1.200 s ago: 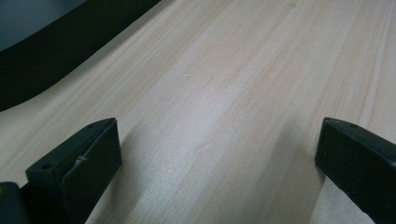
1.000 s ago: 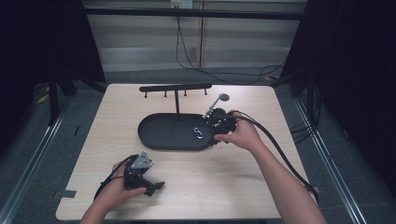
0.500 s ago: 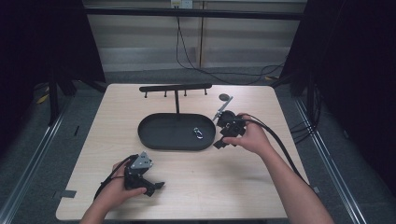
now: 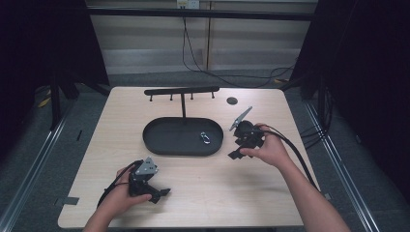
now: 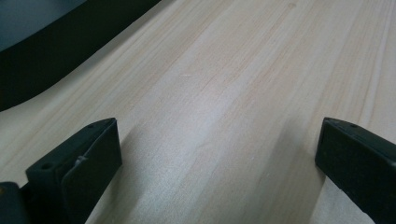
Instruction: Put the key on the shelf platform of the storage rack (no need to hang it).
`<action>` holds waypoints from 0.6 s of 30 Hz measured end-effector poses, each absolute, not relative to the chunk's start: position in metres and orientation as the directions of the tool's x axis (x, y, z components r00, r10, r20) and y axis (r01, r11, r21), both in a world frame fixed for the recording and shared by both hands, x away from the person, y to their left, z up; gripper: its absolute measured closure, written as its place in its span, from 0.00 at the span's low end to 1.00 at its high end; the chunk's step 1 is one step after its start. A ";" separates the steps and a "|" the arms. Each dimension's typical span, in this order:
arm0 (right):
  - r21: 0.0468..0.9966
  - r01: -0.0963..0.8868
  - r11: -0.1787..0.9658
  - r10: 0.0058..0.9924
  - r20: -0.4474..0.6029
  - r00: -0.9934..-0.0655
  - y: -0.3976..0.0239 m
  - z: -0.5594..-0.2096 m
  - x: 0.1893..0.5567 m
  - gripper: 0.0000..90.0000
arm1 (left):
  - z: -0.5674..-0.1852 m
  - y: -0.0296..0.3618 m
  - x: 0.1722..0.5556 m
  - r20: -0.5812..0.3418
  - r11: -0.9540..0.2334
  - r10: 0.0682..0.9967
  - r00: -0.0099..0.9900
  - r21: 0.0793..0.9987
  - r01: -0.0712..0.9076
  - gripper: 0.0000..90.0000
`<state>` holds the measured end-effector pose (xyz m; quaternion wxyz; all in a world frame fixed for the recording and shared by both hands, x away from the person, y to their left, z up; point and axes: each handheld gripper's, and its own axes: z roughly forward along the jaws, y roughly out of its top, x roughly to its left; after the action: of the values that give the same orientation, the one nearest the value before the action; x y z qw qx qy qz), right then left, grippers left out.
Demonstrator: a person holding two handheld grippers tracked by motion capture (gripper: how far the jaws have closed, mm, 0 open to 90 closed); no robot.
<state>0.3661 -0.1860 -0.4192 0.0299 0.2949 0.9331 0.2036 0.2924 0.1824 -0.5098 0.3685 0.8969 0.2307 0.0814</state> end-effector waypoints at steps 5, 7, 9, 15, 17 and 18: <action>0.394 0.545 0.740 0.568 0.067 -0.820 -0.194 -0.427 0.360 0.38 | -0.510 0.182 0.292 -0.024 -0.622 0.474 0.880 0.698 0.354 0.00; 0.394 0.546 0.739 0.568 0.070 -0.820 -0.196 -0.429 0.356 0.38 | -0.510 0.182 0.292 -0.024 -0.622 0.474 0.880 0.698 0.354 0.00; 0.403 0.547 0.734 0.568 0.077 -0.820 -0.199 -0.430 0.353 0.37 | -0.510 0.182 0.292 -0.024 -0.622 0.474 0.880 0.698 0.354 0.00; 0.416 0.548 0.725 0.573 0.077 -0.816 -0.209 -0.440 0.342 0.37 | -0.510 0.182 0.292 -0.024 -0.622 0.474 0.880 0.699 0.354 0.00; 0.408 0.548 0.730 0.578 0.060 -0.814 -0.212 -0.444 0.338 0.37 | -0.510 0.182 0.292 -0.024 -0.622 0.474 0.880 0.699 0.354 0.00; 0.410 0.552 0.726 0.583 0.061 -0.810 -0.214 -0.446 0.336 0.37 | -0.510 0.182 0.292 -0.024 -0.621 0.474 0.880 0.699 0.354 0.00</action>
<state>0.3362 -0.2137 -0.4464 0.0362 0.3057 0.9282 0.2089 0.2923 0.1823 -0.5099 0.3687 0.8967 0.2311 0.0814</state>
